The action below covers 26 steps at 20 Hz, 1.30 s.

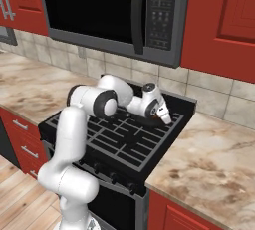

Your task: Take the chicken drumsticks from the pan and place one on each plate on the dining counter.

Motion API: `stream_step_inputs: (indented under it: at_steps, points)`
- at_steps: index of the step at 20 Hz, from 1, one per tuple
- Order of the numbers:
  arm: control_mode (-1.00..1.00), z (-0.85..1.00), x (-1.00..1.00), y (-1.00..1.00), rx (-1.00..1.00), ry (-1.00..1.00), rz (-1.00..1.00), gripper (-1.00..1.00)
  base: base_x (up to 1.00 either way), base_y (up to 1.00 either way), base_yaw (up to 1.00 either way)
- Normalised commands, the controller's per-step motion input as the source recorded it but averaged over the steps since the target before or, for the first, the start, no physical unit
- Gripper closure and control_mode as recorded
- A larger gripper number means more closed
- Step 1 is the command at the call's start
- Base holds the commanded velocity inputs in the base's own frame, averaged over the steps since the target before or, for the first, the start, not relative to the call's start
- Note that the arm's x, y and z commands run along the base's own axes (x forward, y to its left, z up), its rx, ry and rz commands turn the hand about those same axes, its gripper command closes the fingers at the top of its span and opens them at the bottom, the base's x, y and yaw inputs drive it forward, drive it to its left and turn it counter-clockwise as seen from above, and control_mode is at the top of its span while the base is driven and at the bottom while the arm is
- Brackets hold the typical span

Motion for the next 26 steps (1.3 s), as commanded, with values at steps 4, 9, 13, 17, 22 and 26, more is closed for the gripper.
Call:
stream_step_inputs:
  at_steps: [4, 9, 13, 17, 22, 26]
  points:
    - [-1.00, 0.38, -0.29, 0.00, 0.05, -0.21, 0.00, 1.00, 0.00, 0.00, 0.00]
    - [-1.00, 0.98, -0.08, 0.00, 0.16, 0.04, 0.00, 1.00, 0.00, 0.00, 0.00]
    - [-1.00, 0.98, -0.34, 0.00, 0.18, 0.26, 0.00, 1.00, 0.00, 0.00, 0.00]
    - [-1.00, 0.61, -0.87, 0.08, 0.15, 0.23, 0.00, 1.00, 0.00, 0.00, 0.00]
    - [-1.00, 0.12, -1.00, 0.63, 0.07, 0.06, 0.00, 1.00, 0.00, 0.00, 0.00]
    - [-1.00, -0.56, -0.75, 0.89, 0.04, -0.06, 0.00, 1.00, 0.00, 0.00, 0.00]
